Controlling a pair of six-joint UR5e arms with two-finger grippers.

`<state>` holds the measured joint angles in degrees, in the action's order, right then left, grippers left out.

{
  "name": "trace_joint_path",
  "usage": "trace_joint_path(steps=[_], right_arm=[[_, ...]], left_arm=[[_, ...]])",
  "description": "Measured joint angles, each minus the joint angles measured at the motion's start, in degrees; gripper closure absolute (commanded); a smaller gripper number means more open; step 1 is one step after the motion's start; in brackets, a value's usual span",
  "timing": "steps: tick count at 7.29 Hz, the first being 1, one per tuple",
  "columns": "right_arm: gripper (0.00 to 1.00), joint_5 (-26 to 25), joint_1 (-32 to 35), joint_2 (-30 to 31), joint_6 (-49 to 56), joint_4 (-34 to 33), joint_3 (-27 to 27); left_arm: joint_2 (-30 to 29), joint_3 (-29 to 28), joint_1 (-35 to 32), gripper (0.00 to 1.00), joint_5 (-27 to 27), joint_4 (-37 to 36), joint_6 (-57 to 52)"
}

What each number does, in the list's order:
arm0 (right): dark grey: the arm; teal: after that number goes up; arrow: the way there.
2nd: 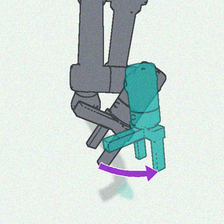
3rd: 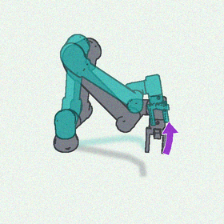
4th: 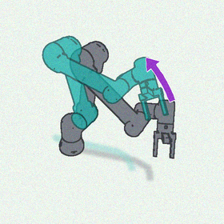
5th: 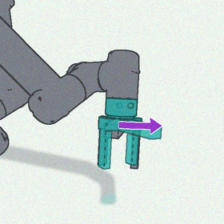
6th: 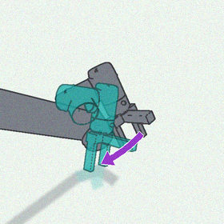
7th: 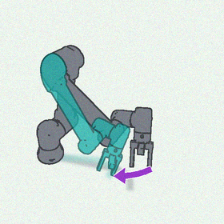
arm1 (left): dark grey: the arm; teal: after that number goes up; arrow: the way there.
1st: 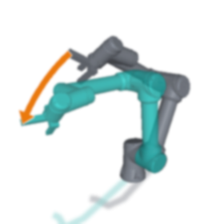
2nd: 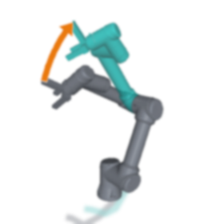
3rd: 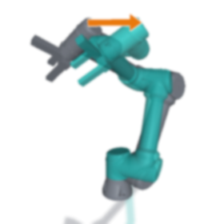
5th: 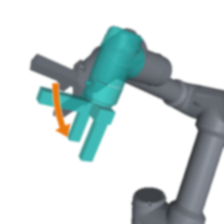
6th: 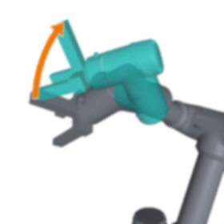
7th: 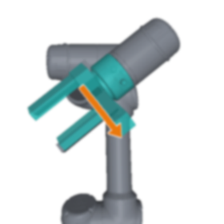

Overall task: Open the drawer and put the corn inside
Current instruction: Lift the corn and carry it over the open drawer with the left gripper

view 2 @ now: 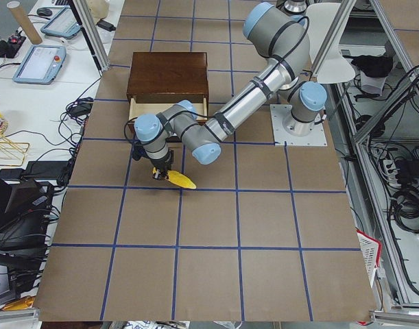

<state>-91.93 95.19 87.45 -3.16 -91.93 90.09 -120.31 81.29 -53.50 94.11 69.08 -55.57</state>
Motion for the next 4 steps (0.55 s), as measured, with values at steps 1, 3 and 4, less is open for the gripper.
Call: trace_joint_path(steps=[1, 3, 4], right_arm=[[0.00, 0.00, 0.00, 0.00, 0.00, 0.00, 0.00], [0.00, 0.00, 0.00, 0.00, 0.00, 0.00, 0.00], [0.00, 0.00, 0.01, 0.00, 0.00, 0.00, 0.00]], left_arm=[[2.25, -1.11, -2.04, 0.87, -0.30, 1.15, 3.84], [6.01, -4.95, -7.12, 0.87, -0.35, 7.65, 14.47], [7.34, -6.52, -9.65, 0.87, -0.96, 10.66, 19.41]])
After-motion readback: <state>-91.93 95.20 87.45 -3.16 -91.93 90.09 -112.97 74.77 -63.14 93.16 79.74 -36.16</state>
